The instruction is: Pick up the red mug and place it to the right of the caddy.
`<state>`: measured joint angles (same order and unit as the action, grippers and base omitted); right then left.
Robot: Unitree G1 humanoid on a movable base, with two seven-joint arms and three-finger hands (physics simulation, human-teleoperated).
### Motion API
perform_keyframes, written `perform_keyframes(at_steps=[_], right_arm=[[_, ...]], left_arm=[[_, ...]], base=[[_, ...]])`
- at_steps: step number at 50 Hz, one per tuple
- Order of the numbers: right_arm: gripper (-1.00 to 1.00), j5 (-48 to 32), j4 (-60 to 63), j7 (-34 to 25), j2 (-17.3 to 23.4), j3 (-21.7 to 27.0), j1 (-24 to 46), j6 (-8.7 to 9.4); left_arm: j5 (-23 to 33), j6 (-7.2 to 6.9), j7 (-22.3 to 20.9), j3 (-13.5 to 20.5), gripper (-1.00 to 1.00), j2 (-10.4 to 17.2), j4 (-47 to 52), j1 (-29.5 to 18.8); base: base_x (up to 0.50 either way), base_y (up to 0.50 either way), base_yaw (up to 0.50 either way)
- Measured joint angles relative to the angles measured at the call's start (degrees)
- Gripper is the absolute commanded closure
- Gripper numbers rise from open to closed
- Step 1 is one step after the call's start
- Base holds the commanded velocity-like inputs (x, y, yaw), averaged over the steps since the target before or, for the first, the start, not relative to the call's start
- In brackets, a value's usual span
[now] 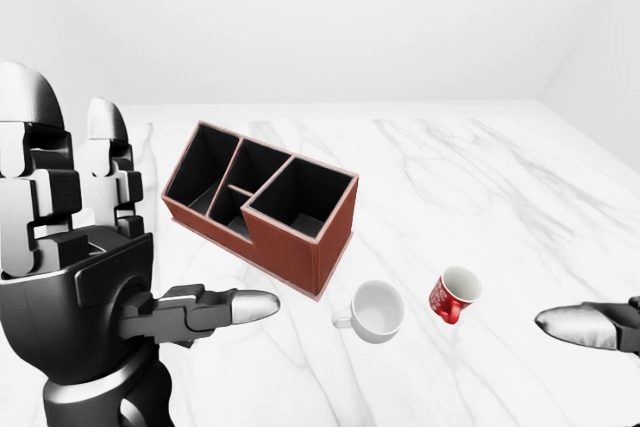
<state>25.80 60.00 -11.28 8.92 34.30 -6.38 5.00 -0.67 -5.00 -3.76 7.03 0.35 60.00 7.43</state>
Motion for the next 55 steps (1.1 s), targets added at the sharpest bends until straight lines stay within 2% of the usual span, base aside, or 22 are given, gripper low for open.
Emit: perform_keyframes(at_steps=[17,26,33,41,55], right_arm=[[-1.0,16.1,0.0,-6.1,11.6,18.7,-0.2,0.0],[-1.0,17.0,0.0,-13.1,14.9,23.9,0.7,0.0],[-1.0,12.2,0.0,-20.1,16.1,24.9,2.1,0.0],[-1.0,3.1,0.0,-28.7,15.3,23.0,2.2,0.0],[-1.0,-13.1,0.0,-28.7,12.0,19.7,2.2,0.0]], left_arm=[[0.1,0.0,0.0,-0.5,-1.0,-0.1,0.0,0.3],[0.1,0.0,0.0,-0.5,-1.0,-0.1,0.0,0.4],[0.0,0.0,-0.1,-0.6,-1.0,-0.1,0.0,0.4],[0.0,0.0,-0.1,-0.5,-1.0,-0.1,0.0,0.3],[0.3,0.0,-0.1,-1.1,-1.0,-0.1,0.0,0.7]], base=[[0.0,0.0,0.0],[0.0,0.0,0.0],[0.0,0.0,0.0],[0.0,0.0,0.0],[0.0,0.0,0.0]])
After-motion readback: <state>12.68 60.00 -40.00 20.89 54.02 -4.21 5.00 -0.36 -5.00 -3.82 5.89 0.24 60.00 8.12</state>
